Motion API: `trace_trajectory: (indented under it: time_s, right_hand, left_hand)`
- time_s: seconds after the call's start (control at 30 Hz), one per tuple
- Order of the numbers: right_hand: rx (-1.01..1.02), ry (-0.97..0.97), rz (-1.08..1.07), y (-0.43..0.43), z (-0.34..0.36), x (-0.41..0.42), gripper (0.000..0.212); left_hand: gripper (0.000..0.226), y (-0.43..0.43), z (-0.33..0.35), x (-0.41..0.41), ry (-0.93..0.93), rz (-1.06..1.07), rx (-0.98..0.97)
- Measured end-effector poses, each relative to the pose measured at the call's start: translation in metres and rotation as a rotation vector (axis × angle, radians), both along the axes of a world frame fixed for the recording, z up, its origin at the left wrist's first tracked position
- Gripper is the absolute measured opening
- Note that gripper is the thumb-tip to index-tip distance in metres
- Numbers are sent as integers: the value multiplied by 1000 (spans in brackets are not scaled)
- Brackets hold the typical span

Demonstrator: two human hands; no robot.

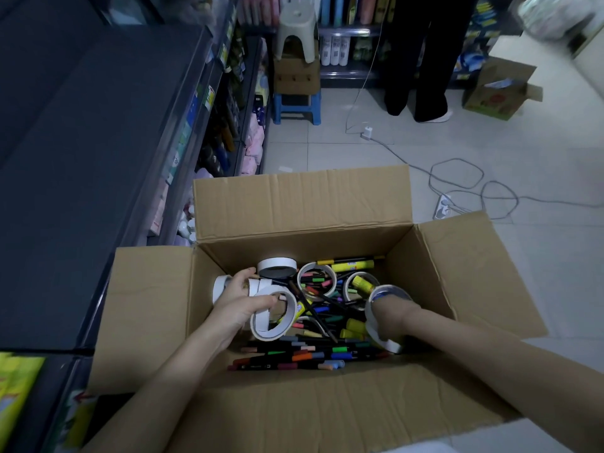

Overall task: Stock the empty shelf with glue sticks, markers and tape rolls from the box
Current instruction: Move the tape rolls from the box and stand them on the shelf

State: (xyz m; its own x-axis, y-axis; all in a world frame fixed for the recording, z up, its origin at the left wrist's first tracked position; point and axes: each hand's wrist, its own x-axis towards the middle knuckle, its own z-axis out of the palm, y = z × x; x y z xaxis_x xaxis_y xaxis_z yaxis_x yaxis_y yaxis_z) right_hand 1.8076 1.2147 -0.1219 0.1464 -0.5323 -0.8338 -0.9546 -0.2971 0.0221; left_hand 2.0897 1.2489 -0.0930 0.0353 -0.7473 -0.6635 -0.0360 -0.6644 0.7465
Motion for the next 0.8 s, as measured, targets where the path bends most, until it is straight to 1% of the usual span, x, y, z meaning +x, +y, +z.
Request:
trace_trajectory:
  time_s: [0.17, 0.23, 0.3, 0.37, 0.47, 0.53, 0.6, 0.67, 0.73, 0.8]
  right_hand:
    - [-25, -71, -120, 10, -9, 1, 33]
    - [-17, -90, -166, 8, -7, -1, 31]
    - [-27, -118, -199, 4, -2, -1, 32]
    - [-47, -167, -254, -2, 6, 0, 34]
    - [-28, -276, -389, -11, 20, 4, 35]
    - [-18, -372, -478, -16, 28, 7, 32]
    - [-4, -466, -563, -18, 36, 10, 31]
    - [8, -528, -612, -19, 43, 13, 36]
    - [-39, -536, -592, -18, 48, 18, 33]
    - [-95, -562, -589, -18, 51, 21, 29]
  left_hand:
    - [101, 0, -3, 0, -71, -49, -22]
    - [105, 0, -1, 1, -133, -121, -37]
    - [108, 1, 3, 1, -321, -300, -77]
    - [106, 1, 8, -2, -566, -574, -154]
    - [102, 5, 15, -8, -849, -945, -238]
    - [95, 5, 22, -9, -1095, -1087, -328]
    - [89, 2, 27, -9, -1273, -1112, -447]
    - [86, 1, 30, -11, -1358, -1060, -545]
    - [84, -1, 33, -10, -1332, -932, -522]
    - [91, -3, 36, -8, -1251, -767, -424]
